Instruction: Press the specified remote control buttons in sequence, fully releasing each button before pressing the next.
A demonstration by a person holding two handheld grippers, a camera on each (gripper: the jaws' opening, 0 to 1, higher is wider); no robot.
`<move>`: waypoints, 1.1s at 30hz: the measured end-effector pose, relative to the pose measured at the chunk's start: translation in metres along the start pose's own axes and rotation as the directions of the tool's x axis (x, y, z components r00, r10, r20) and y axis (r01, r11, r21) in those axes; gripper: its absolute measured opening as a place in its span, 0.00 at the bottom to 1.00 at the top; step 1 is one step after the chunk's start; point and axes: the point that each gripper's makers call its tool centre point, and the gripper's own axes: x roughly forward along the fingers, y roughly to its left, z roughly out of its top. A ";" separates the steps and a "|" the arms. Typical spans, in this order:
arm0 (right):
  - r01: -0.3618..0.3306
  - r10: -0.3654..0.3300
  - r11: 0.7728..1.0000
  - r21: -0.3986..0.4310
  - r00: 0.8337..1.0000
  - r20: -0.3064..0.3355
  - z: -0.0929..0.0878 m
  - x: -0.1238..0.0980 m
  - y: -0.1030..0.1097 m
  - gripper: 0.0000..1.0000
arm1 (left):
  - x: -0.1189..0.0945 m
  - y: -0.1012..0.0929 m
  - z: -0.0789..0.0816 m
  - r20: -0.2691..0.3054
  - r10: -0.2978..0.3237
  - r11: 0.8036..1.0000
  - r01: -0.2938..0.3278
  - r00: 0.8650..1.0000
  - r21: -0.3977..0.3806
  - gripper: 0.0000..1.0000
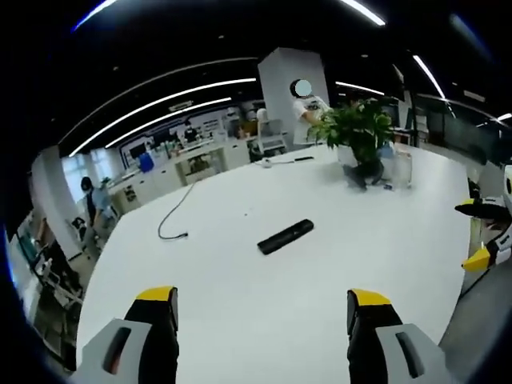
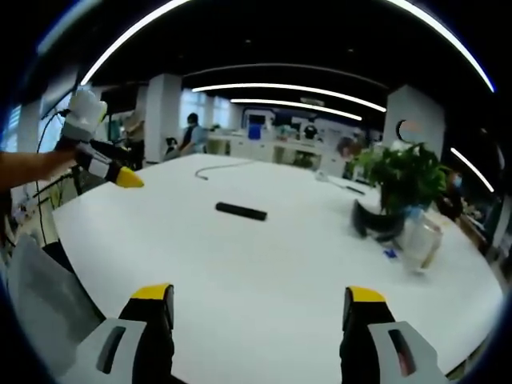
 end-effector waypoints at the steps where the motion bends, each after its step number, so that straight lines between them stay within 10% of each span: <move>1: 0.001 -0.001 1.000 0.000 1.000 -0.002 0.000 0.000 0.000 0.86 | 0.004 0.001 0.002 -0.003 -0.001 1.000 0.001 1.000 0.011 0.90; 18: -0.002 0.002 1.000 -0.009 1.000 -0.026 -0.004 0.003 0.001 0.85 | 0.065 -0.005 0.059 -0.047 -0.144 0.970 0.150 0.989 0.191 0.89; 33: -0.005 0.004 1.000 -0.013 0.999 -0.049 -0.007 0.006 0.001 0.85 | 0.121 -0.018 0.066 -0.187 -0.267 0.885 0.318 0.945 0.341 0.83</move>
